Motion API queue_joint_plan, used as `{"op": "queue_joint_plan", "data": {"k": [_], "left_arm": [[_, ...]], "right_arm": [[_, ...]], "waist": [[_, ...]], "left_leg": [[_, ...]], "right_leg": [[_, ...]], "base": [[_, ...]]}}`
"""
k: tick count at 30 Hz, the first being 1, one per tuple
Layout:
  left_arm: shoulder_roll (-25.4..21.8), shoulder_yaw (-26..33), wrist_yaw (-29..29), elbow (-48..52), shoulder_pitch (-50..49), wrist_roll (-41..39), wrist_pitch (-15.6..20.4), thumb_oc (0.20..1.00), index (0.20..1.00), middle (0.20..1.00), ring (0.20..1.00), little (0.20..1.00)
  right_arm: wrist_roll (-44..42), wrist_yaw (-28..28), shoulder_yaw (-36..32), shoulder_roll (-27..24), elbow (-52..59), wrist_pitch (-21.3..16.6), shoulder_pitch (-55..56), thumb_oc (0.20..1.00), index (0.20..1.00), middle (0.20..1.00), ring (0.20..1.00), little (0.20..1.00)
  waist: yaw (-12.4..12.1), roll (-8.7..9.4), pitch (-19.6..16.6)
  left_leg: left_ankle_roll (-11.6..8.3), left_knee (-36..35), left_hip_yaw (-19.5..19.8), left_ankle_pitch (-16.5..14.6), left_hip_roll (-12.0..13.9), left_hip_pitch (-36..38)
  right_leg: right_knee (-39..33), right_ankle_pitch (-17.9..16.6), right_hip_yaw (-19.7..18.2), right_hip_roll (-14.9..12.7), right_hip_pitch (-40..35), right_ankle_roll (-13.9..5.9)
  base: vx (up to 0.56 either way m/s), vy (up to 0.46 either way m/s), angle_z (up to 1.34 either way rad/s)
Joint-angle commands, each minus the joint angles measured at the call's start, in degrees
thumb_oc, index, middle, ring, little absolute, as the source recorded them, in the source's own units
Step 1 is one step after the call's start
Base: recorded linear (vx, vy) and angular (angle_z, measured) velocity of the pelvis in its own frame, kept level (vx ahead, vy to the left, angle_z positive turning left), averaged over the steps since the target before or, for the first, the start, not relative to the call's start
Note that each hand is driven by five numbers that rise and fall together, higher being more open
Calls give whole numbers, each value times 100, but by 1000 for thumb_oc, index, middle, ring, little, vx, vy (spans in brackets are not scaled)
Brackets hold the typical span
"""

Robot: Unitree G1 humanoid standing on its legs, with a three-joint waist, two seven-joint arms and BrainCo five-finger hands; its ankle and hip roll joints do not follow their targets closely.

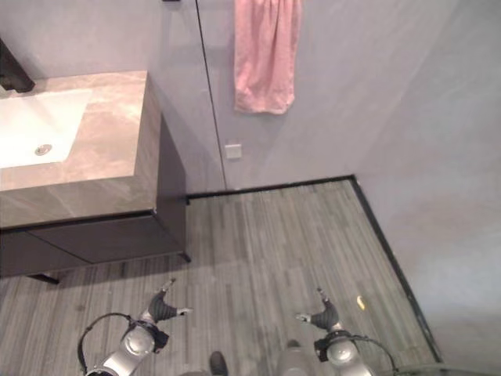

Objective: Put brush and paste in cup on sink, flatten towel.

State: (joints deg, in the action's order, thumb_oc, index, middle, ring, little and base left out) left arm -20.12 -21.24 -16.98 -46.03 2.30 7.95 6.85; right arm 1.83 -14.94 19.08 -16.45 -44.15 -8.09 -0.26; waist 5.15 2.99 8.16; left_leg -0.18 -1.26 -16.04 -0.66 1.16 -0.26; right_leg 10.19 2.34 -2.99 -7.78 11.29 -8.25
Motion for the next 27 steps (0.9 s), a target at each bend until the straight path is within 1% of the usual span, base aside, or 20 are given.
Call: {"op": "queue_joint_plan", "data": {"k": [1, 3, 6, 8, 14, 20, 27], "left_arm": [[65, -38, -135, 185, 149, 211, 103, 1000, 1000, 1000, 1000, 1000], [102, 30, -177, 134, 149, 145, 91, 1000, 1000, 1000, 1000, 1000], [161, 156, -165, 102, 95, -55, 69, 1000, 1000, 1000, 1000, 1000], [199, 195, -130, 71, 47, -92, 53, 1000, 1000, 1000, 1000, 1000], [282, 242, -122, -4, -50, -207, 48, 1000, 1000, 1000, 1000, 1000], [359, 206, -137, -162, -44, -243, 36, 1000, 1000, 1000, 1000, 1000], [403, 115, -157, -151, -18, -135, -5, 1000, 1000, 1000, 1000, 1000]], "right_arm": [[-84, -75, -9, -136, 158, -141, -51, 1000, 1000, 1000, 1000, 1000], [-60, -56, -4, -141, 32, -125, -37, 1000, 1000, 1000, 1000, 1000], [-17, -46, -55, -174, -32, -96, 47, 1000, 1000, 1000, 1000, 1000], [24, -42, -110, -220, -38, -77, 130, 1000, 1000, 1000, 1000, 1000], [117, -130, -168, -252, -28, -65, 185, 1000, 1000, 1000, 1000, 1000], [129, -202, -170, -228, -194, -63, 161, 1000, 1000, 1000, 1000, 1000], [66, -375, -313, -197, -386, -30, 184, 1000, 1000, 1000, 1000, 1000]], "waist": [[10, -12, 54], [-50, 42, -62], [-81, 61, -165], [-69, 66, -217], [-66, 54, -249], [-16, -16, -292], [45, -80, -319]], "left_leg": [[-61, 377, 787, -290, -14, -8], [-124, 248, 745, -198, 61, 15], [-208, 174, 786, -117, 146, 39], [-259, 182, 811, -119, 216, 92], [-317, 194, 801, -109, 292, 182], [-360, 180, 749, -101, 353, 295], [-389, 121, 702, -74, 371, 362]], "right_leg": [[-521, -640, 106, -107, -169, -209], [-738, -671, 207, -104, -318, -199], [-861, -618, 261, -36, -474, -149], [-941, -575, 348, -6, -606, -97], [-964, -514, 373, 87, -736, -30], [-999, -469, 321, 161, -834, 14], [-1048, -472, 295, 177, -875, 31]], "base": [[4, -131, 8], [1, -156, 6], [27, -151, -8], [66, -132, 7], [26, -59, 6], [3, -20, -1], [1, -7, -5]]}}
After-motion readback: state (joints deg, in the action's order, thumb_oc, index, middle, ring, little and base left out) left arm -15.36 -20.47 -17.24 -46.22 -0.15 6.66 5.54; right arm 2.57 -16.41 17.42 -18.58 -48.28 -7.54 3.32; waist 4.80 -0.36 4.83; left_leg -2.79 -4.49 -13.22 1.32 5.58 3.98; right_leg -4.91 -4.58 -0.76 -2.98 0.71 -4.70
